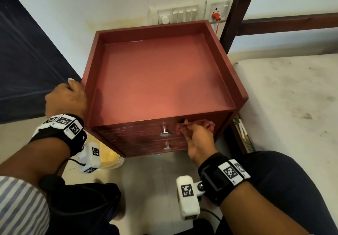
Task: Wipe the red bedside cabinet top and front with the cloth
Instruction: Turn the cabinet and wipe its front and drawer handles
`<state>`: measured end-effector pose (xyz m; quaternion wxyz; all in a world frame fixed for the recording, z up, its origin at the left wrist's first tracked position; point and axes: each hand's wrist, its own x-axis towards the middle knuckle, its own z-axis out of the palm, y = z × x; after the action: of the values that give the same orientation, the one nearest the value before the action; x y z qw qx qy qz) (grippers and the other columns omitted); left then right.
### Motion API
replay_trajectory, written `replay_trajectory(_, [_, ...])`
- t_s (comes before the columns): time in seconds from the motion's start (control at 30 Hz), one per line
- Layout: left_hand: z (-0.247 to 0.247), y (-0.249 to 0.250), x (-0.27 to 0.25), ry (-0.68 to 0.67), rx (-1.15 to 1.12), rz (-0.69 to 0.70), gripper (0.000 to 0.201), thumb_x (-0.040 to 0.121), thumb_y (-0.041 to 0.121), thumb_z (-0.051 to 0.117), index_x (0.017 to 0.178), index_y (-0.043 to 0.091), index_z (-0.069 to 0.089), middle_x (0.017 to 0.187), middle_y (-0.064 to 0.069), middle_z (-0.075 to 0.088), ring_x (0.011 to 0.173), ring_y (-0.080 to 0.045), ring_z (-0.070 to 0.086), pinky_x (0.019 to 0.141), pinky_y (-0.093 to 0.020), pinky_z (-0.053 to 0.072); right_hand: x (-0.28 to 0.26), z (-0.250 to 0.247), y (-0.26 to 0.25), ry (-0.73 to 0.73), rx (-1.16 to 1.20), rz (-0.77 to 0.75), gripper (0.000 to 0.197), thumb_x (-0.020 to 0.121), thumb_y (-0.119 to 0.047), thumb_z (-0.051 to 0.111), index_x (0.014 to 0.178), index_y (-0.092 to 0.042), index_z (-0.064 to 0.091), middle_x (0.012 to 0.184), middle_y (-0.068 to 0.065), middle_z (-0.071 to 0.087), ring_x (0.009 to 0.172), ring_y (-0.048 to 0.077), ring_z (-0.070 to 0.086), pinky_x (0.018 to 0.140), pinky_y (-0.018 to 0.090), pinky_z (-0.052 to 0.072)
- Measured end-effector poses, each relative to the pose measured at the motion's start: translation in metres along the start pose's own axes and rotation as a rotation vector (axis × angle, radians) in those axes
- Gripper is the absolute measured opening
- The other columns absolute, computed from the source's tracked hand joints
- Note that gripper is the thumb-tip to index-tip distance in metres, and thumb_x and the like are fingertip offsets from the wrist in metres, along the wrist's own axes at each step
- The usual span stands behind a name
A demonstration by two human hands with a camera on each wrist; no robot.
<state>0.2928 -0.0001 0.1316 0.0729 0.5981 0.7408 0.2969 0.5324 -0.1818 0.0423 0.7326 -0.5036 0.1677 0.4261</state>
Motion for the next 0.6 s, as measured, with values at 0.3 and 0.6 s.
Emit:
replay_trajectory(0.3, [0.001,0.001,0.0,0.008,0.003,0.013,0.062,0.097,0.052,0.027,0.081,0.003,0.061,0.089,-0.027,0.065,0.083,-0.048,0.062,0.071,-0.045,0.043,0.026,-0.023,-0.009,0.249,-0.107,-0.205,0.08,0.066,-0.014,0.083,0.139,-0.015,0.048,0.126,0.01,0.066,0.103,0.025,0.07,0.084,0.044,0.061])
replay_trajectory(0.6, [-0.004,0.005,-0.005,-0.005,0.025,0.014,0.059,0.101,0.048,0.029,0.092,0.001,0.064,0.098,-0.03,0.066,0.096,-0.052,0.062,0.081,-0.05,0.047,0.025,-0.02,-0.02,0.097,0.005,-0.178,0.044,0.079,0.019,0.051,0.115,-0.005,0.059,0.093,0.018,0.069,0.066,0.027,0.067,0.064,0.043,0.063])
